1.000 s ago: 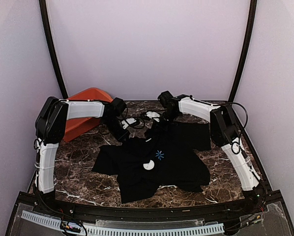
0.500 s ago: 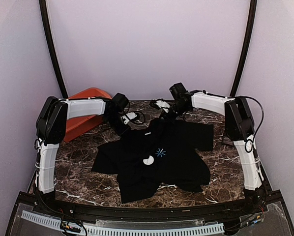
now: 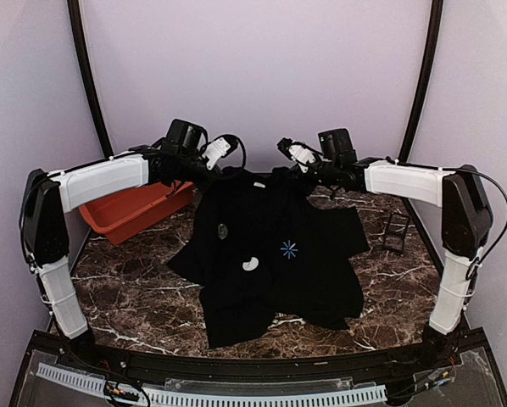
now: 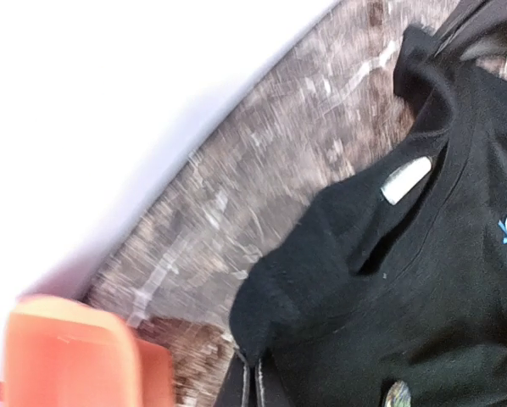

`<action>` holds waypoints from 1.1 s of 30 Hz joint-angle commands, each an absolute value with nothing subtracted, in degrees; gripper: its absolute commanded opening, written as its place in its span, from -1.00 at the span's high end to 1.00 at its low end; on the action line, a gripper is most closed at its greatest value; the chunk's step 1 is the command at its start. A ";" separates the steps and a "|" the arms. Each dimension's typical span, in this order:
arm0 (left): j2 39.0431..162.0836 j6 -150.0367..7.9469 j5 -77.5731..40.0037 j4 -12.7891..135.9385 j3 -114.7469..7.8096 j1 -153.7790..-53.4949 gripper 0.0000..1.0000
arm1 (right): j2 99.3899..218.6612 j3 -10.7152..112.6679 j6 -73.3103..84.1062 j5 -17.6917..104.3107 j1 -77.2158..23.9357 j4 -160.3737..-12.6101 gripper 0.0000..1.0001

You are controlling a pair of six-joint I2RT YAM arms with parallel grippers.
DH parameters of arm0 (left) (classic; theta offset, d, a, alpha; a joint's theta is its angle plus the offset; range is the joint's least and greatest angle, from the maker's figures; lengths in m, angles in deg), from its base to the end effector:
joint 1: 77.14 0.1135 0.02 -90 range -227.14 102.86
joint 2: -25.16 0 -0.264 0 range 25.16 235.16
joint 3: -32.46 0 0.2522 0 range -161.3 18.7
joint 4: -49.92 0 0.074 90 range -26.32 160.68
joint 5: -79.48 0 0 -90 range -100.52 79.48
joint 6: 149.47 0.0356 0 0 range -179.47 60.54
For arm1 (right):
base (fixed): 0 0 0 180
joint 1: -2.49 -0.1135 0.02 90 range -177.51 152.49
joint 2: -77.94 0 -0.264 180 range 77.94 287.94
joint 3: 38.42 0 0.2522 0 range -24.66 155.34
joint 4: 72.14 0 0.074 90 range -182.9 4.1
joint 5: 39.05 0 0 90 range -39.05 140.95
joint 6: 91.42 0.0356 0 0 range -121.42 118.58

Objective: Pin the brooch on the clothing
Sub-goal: Pick up the clothing with brooches from the center of the board.

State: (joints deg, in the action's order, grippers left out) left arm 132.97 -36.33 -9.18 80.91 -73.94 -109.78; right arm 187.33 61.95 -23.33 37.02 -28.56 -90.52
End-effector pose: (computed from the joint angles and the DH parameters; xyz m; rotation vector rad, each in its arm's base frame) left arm 0.3755 -0.2395 0.2999 0.9875 1.8951 -0.0724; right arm 0.3838 0.2410 0.2730 -1.0483 1.7636 0.3483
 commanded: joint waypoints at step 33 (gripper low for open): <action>98.66 55.06 34.99 1.80 -53.25 -160.77 0.99 | 148.44 42.31 -95.83 99.60 -79.42 -9.39 1.00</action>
